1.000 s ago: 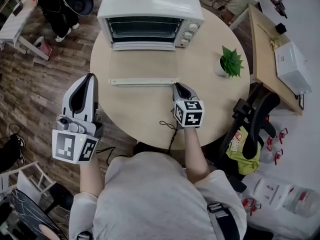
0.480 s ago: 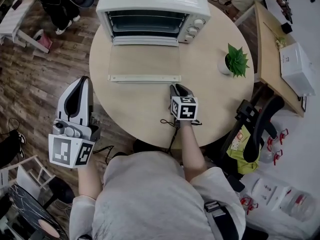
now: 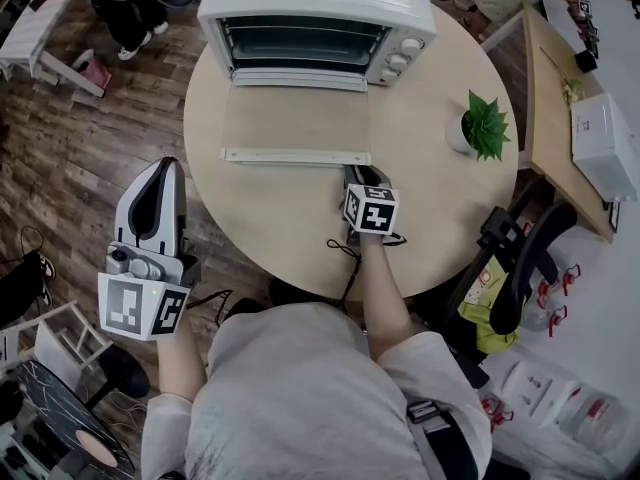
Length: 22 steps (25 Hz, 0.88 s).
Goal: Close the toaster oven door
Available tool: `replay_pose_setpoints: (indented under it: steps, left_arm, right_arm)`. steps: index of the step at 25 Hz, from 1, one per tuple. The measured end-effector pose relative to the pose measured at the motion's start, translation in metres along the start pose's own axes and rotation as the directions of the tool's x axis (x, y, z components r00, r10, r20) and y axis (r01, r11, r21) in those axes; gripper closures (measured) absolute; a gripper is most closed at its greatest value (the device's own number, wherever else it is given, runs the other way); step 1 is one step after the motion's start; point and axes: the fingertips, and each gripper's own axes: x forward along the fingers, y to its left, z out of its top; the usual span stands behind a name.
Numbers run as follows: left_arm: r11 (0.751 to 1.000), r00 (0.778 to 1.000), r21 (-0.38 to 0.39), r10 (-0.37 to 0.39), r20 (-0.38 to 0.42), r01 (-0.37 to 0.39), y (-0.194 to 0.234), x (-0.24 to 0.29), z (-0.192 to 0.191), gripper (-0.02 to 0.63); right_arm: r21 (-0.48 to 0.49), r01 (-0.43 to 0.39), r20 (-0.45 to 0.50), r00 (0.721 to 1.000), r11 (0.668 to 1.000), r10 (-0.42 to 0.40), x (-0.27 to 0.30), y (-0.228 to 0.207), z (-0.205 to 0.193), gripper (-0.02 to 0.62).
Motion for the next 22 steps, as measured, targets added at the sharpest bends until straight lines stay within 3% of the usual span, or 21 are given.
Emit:
replay_pose_setpoints:
  steps: [13,22]
  left_arm:
    - [1.000,1.000,0.004,-0.010,0.014,0.010,-0.005,-0.006,0.006,0.598]
    - [0.997,0.996,-0.005,-0.077,0.038,0.077,-0.012,0.009,0.016,0.598]
  right_arm:
    - [0.036,0.057,0.049,0.997,0.998,-0.058,-0.020,0.003,0.026,0.520]
    - [0.046,0.059,0.123,0.990,0.997,-0.065,-0.043,0.010,0.065,0.521]
